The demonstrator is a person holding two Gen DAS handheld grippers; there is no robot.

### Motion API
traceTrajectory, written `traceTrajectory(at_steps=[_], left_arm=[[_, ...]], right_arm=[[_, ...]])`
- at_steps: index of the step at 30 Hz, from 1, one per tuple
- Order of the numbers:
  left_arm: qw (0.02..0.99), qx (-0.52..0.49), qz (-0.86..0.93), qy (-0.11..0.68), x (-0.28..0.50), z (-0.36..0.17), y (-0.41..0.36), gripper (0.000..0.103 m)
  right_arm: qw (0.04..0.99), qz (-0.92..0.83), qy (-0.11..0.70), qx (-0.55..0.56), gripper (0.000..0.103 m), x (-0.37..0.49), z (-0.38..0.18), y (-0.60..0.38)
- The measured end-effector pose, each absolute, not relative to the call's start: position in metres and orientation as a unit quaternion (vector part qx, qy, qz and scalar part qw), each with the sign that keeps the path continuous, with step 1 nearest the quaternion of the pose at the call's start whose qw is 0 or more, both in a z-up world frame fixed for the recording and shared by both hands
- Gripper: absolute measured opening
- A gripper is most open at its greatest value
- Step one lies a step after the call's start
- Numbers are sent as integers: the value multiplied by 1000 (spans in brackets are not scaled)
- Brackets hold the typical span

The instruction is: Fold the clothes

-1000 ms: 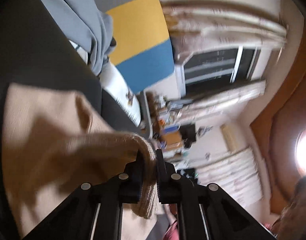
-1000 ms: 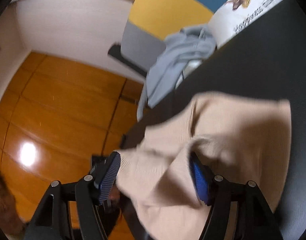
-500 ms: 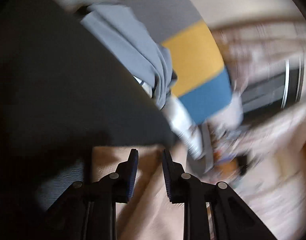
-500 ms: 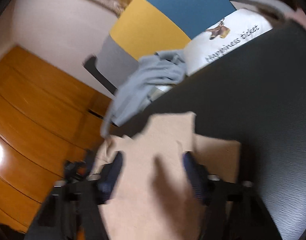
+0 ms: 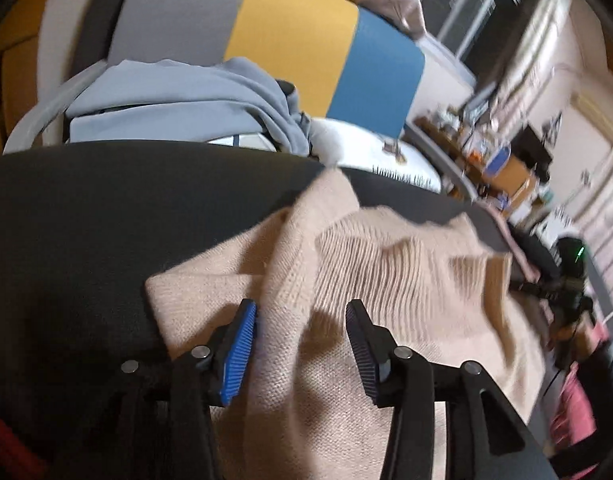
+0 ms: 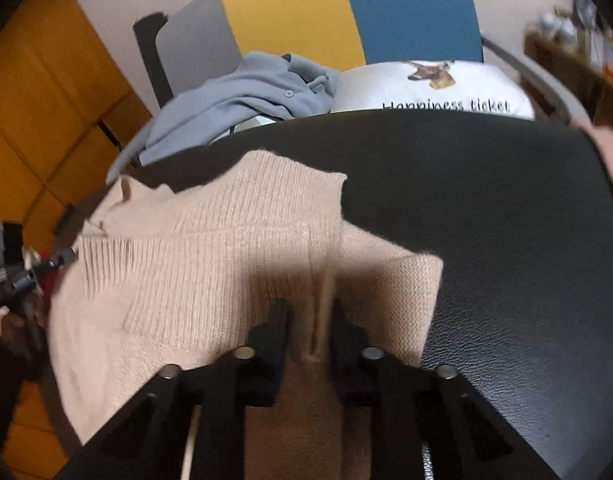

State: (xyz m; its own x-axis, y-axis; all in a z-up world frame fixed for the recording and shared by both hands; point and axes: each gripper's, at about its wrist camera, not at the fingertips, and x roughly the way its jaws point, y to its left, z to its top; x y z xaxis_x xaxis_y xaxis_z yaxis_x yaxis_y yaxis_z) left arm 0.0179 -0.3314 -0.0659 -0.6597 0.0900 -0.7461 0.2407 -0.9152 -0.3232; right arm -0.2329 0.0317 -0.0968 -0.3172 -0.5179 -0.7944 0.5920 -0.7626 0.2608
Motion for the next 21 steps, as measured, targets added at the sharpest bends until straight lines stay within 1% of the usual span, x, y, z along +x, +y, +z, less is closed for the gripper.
traceTrajectory(at_steps=[1,2,3,4,5,7,8,9,10,11,13,14,15,16,18,20,21], left_arm=[[43,425,-883,193,23,-71,-332,38],[42,421,-883,204,26,-67,-335,19],[41,410,-884,222,29,-60,-338,4],[40,399,-884,239,32,-53,-342,3],[38,369,-886,279,40,-44,-351,3],[42,338,-857,386,53,-48,-379,3],[55,342,-838,422,56,-60,-390,3],[71,352,-817,451,58,-74,-400,3],[84,367,-802,463,59,-87,-406,3],[92,369,-798,468,61,-92,-406,6],[104,360,-795,476,66,-95,-405,8],[110,356,-794,480,68,-96,-405,16],[116,349,-807,463,70,-88,-400,19],[120,341,-824,436,70,-76,-392,19],[129,324,-856,381,72,-51,-378,23],[95,321,-882,331,63,-34,-360,25],[80,329,-890,304,55,-29,-350,25]], right_arm=[[339,-813,52,469,6,-231,-95,29],[337,-816,63,466,6,-228,-92,26],[336,-819,69,460,6,-226,-88,25],[336,-822,73,454,6,-224,-83,25],[335,-826,76,448,5,-222,-77,25],[324,-832,65,445,5,-225,-72,33],[315,-833,57,451,5,-229,-74,38],[308,-831,52,460,5,-233,-81,42],[304,-827,47,470,5,-235,-88,43],[302,-824,41,477,5,-237,-94,45],[303,-824,8,478,7,-240,-98,52],[303,-825,-12,477,8,-241,-97,57],[302,-826,-32,475,14,-243,-96,62],[300,-828,-42,471,20,-243,-93,66],[305,-839,-39,450,21,-234,-81,67],[315,-850,-20,422,21,-220,-66,63],[325,-852,-11,411,23,-214,-59,58]])
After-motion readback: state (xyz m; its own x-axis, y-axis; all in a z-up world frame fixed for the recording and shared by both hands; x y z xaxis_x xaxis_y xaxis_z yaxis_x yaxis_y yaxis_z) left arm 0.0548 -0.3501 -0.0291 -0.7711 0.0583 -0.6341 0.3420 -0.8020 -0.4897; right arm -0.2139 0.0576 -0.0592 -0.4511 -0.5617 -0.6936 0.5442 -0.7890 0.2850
